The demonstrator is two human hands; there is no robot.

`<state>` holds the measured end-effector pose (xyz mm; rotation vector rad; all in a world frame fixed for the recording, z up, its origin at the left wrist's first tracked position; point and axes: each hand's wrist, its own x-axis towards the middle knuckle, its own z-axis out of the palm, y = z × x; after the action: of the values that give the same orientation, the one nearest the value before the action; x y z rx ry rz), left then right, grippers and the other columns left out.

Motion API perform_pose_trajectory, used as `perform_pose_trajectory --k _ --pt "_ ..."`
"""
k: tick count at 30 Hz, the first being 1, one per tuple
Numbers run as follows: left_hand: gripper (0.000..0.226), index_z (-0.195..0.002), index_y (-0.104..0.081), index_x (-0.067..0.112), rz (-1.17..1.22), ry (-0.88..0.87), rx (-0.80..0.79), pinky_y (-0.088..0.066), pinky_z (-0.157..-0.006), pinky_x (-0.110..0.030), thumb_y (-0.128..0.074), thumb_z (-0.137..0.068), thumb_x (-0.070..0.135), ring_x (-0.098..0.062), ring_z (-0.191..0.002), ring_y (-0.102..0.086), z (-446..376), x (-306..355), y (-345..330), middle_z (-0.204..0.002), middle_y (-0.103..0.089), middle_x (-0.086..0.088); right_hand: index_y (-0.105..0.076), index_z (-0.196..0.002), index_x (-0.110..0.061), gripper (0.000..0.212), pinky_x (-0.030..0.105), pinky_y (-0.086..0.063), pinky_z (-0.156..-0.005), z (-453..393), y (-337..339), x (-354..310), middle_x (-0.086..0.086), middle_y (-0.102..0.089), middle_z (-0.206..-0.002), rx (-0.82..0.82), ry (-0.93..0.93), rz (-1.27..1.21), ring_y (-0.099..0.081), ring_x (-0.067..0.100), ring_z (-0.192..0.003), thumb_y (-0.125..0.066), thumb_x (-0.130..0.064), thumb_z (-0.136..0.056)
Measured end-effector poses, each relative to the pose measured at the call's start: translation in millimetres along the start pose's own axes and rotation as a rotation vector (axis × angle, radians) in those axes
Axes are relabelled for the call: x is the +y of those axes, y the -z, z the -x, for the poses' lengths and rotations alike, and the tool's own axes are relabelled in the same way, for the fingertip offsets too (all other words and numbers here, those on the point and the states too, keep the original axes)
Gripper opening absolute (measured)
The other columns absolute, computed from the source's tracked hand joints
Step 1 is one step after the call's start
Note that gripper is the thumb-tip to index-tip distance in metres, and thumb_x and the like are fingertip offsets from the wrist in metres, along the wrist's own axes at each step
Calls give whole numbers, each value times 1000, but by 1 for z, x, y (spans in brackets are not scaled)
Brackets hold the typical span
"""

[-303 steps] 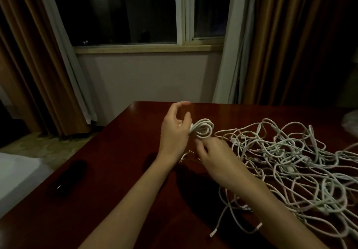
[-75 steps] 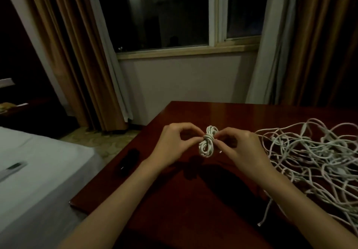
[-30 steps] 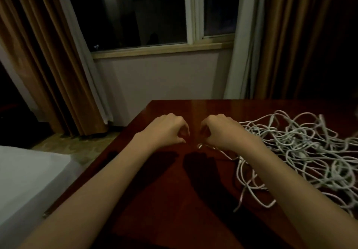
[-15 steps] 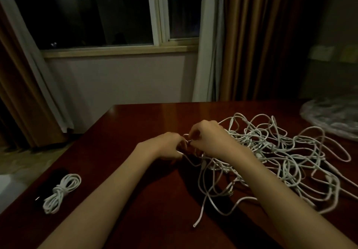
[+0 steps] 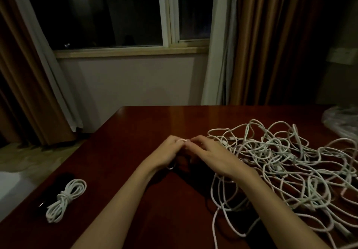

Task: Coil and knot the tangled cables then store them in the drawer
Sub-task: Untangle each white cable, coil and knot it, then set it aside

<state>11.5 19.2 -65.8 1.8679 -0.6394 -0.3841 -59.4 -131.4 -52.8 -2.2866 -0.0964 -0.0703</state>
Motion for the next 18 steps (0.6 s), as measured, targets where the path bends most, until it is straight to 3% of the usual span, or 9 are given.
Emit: perform_pose_trajectory --k 2,4,7,10,15,18 --pt "42 -62 -51 12 207 3 72 -30 -54 -28 -34 -100 6 -5 -38 -33 0 0 3 -48 -40 4 -65 -103 -18 38 16 -42 -65 4 6 3 -6 -69 -83 -30 46 21 -60 -1 -71 -47 -51 -95" --pt "40 -61 -38 14 373 -2 87 -30 -54 -29 -31 -99 6 -4 -34 -24 -4 -2 5 -46 -31 8 -68 -88 -14 32 15 -40 -56 6 7 6 -5 -65 -67 -67 67 47 -54 -1 -55 -53 -41 -96" --pt "43 -60 -31 18 694 48 163 -32 -44 -22 -29 -102 13 -4 -32 -22 -9 -1 12 -46 -29 7 -69 -83 -14 28 16 -38 -52 6 9 9 0 -60 -66 -61 90 -9 -50 3 -52 -53 -31 -98" --pt "42 -63 -36 15 914 112 190 -39 -43 -20 -32 -104 21 -6 -35 -33 -6 -1 10 -50 -36 3 -71 -84 -20 27 19 -36 -51 7 14 9 2 -55 -63 5 125 -50 -47 6 -51 -50 -30 -99" --pt "14 -95 -64 10 746 80 -19 -52 -66 -26 -56 -91 22 -13 -74 -66 5 7 -8 -87 -68 -5 -70 -78 -11 37 35 -40 -61 4 9 12 1 -49 -57 115 77 -95 -45 13 -51 -47 -29 -100" --pt "38 -115 -65 9 662 37 -118 -54 -81 -29 -63 -84 31 -18 -98 -68 6 14 -21 -109 -70 -8 -75 -90 -12 31 36 -51 -69 3 3 10 5 -66 -74 188 93 -37 -61 19 -66 -49 -27 -99"
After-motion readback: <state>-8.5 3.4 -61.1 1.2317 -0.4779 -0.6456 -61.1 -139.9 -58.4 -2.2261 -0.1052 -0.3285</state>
